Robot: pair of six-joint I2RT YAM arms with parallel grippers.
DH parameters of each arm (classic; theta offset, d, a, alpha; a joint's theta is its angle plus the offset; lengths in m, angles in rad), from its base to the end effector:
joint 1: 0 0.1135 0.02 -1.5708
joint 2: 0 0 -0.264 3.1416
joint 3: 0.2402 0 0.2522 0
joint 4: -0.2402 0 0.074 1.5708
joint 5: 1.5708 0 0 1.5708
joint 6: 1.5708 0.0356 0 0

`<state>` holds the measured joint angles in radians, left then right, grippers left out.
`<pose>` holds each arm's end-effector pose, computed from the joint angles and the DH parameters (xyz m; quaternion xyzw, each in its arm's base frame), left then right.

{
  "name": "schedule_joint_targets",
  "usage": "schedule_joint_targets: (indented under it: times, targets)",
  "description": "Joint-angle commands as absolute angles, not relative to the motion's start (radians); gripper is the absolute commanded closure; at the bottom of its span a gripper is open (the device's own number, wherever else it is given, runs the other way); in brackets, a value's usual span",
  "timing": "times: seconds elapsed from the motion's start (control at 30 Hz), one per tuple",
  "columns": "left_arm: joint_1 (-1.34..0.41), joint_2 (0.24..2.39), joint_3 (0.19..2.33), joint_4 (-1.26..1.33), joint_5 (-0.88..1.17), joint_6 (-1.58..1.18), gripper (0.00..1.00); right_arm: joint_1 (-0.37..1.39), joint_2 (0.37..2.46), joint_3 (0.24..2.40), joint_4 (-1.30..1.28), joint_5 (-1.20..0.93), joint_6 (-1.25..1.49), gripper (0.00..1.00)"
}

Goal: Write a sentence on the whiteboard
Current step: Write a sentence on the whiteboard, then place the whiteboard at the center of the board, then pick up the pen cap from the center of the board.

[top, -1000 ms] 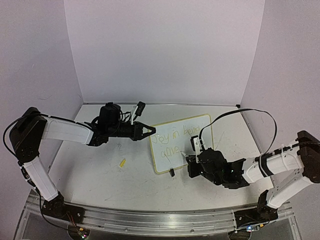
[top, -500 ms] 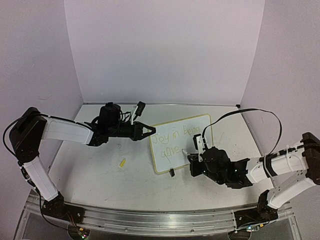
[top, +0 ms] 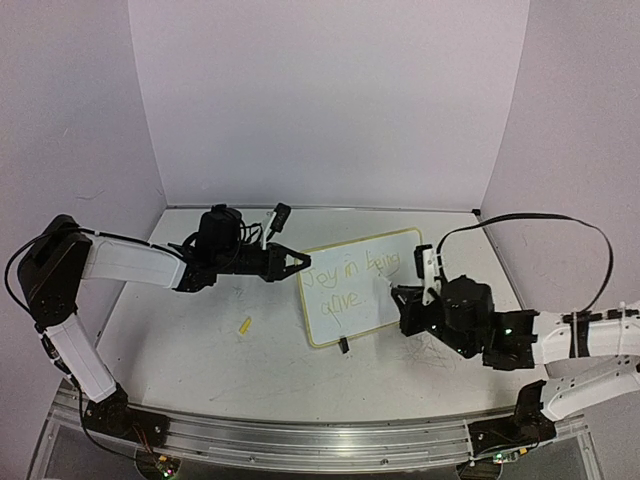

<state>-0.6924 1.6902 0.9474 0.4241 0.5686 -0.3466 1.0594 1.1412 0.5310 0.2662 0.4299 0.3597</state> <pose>0.2735 -0.2517 0.2215 0.2957 0.7379 -0.4765 0.3754 0.1330 0.2067 0.2264 -0.1585 0.7926 0.2341 0.5403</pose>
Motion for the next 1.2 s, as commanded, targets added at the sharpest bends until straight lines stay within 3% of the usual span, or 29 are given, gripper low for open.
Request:
schedule_joint_targets:
  times: [0.0,0.17,0.37,0.5,0.57,0.83,1.0,1.17]
  targets:
    - [-0.68,1.66,0.974,0.318,0.426,-0.282,0.8,1.044,1.0,0.568,0.199,0.505,0.301,1.0]
    - [-0.68,1.618,1.004,0.308,0.429,-0.279,0.56,1.024,0.991,0.594,0.17,0.565,0.278,1.0]
    - [-0.68,1.506,1.015,0.26,0.412,-0.276,0.38,1.024,0.97,0.611,0.17,0.595,0.263,1.0]
    - [-0.68,1.395,0.998,0.141,0.338,-0.267,0.13,1.023,0.957,0.618,0.17,0.593,0.241,1.0]
    - [-0.679,1.325,0.975,0.071,0.267,-0.272,0.07,1.024,0.954,0.621,0.173,0.588,0.235,1.0]
    - [-0.654,1.162,0.797,-0.145,0.063,-0.446,0.07,1.024,0.989,0.61,0.251,0.52,0.222,1.0]
    - [-0.609,1.239,0.746,-0.218,0.097,-0.526,0.32,1.023,1.035,0.629,0.276,0.484,0.209,1.0]
    - [-0.619,1.352,0.759,-0.215,0.104,-0.51,0.42,1.024,1.047,0.625,0.284,0.446,0.196,1.0]
